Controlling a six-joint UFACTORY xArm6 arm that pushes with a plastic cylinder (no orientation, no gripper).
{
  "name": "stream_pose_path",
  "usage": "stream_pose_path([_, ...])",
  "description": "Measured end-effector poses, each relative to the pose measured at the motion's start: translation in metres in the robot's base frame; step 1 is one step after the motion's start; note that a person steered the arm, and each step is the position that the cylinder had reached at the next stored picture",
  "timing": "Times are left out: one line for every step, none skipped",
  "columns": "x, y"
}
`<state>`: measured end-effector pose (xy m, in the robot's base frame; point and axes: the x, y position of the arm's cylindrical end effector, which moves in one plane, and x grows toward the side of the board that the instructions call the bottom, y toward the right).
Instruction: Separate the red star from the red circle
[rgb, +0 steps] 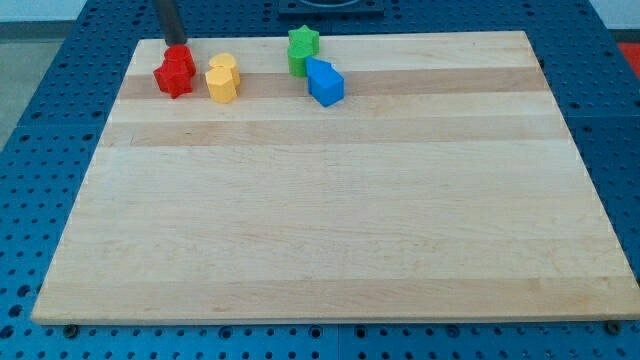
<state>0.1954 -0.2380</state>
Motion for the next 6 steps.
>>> stream_pose_path([0.004, 0.005])
stream_pose_path([0.008, 0.005])
stream_pose_path([0.023, 0.005])
stream_pose_path([0.034, 0.005])
stream_pose_path([0.04, 0.005])
stream_pose_path([0.043, 0.005])
